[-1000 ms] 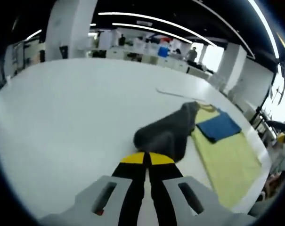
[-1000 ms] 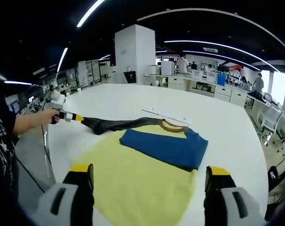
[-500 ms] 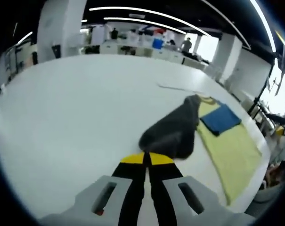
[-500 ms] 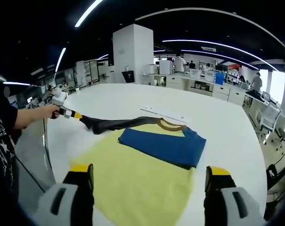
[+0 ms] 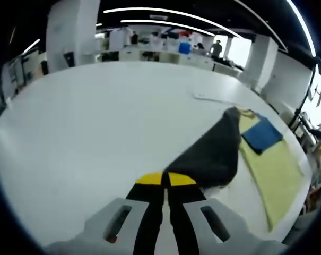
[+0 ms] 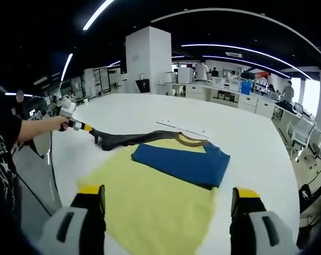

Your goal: Fold the garment on the visible template until the final outline fits inside the template.

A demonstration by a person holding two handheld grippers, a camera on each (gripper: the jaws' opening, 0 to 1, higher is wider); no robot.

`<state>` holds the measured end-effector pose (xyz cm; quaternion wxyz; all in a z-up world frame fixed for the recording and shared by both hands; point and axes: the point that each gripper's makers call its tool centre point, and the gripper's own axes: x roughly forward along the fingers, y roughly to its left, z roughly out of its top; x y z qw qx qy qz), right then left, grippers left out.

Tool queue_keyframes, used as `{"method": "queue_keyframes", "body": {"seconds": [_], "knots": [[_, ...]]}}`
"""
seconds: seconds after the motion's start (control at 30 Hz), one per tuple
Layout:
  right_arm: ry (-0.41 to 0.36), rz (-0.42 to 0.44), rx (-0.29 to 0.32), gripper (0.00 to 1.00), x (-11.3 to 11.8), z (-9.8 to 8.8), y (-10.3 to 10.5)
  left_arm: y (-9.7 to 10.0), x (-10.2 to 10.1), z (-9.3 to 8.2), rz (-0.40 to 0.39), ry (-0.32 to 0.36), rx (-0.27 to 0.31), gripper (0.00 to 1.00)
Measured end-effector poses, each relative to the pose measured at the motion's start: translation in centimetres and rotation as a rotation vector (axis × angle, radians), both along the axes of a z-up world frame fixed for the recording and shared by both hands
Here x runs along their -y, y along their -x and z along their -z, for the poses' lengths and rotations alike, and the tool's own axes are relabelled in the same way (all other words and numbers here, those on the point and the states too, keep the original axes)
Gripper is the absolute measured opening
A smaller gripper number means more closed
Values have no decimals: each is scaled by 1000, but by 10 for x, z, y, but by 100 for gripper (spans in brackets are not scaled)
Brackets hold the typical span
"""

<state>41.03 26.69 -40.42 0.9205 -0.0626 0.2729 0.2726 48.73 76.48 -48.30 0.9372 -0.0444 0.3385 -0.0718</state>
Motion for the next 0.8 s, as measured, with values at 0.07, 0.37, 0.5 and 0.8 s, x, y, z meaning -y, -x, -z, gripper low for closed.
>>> {"method": "queue_keyframes", "body": {"seconds": [0.07,0.37,0.5,0.8], "knots": [[2,-1,-4,99,0,0,1,-2,-6,1,-16,-2,0,0],[5,1,-19,99,1,6,3,-11,-22,8,-113,-18,-9,0],[3,2,-19,99,1,6,1,-15,-27,15,-126,-39,-20,0],[6,11,-30,99,6,10,-2,-28,-44,29,-152,-119,-42,0]]}}
